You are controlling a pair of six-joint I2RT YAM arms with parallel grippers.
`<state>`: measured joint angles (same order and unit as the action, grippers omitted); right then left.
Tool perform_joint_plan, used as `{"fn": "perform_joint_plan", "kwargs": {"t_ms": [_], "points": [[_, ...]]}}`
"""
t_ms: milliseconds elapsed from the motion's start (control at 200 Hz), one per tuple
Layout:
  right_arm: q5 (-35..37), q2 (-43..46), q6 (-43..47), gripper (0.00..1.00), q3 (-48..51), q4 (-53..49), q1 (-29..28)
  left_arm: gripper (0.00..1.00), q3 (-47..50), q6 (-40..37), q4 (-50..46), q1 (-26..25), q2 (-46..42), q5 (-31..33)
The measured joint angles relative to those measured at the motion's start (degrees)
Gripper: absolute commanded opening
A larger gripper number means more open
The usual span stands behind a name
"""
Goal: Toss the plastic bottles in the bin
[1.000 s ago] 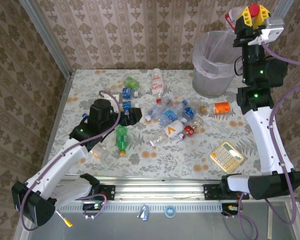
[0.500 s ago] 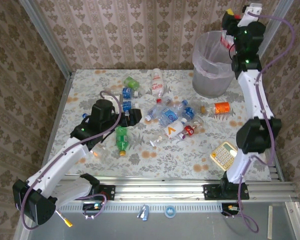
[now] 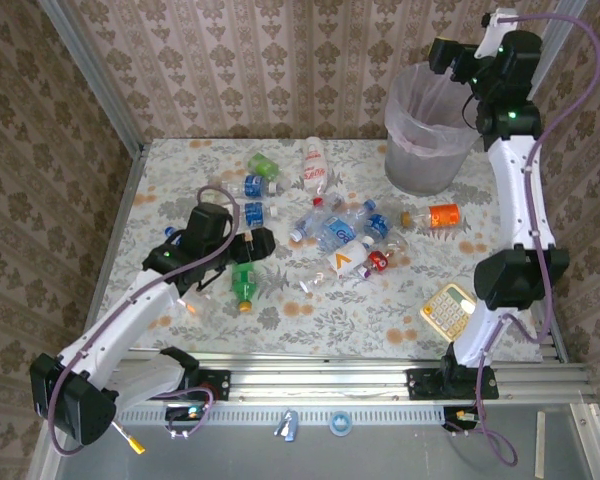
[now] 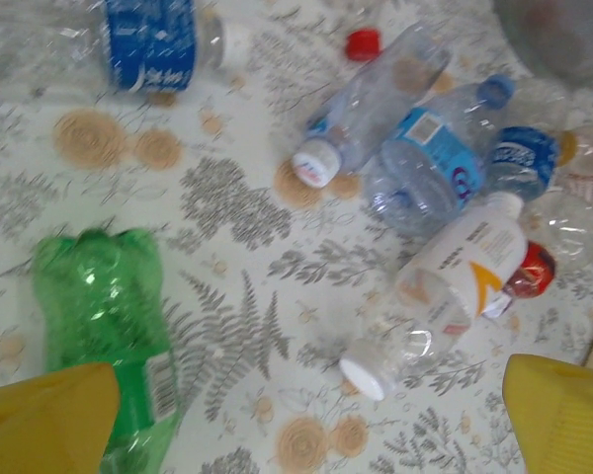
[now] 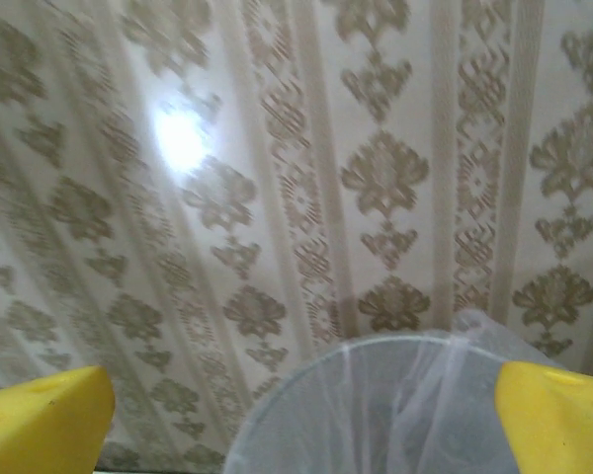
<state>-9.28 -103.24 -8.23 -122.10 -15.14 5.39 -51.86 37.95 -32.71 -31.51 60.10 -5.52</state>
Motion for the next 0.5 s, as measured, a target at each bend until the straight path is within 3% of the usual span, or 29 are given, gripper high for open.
{"fn": "perform_joint_plan", "kwargs": {"t_ms": [500], "points": [[-9.5,5.0,-2.0,1.00,-0.9,-6.9,-2.4,1.00,-2.6,1.5,-15.8,2.0,4.2,1.5]]}}
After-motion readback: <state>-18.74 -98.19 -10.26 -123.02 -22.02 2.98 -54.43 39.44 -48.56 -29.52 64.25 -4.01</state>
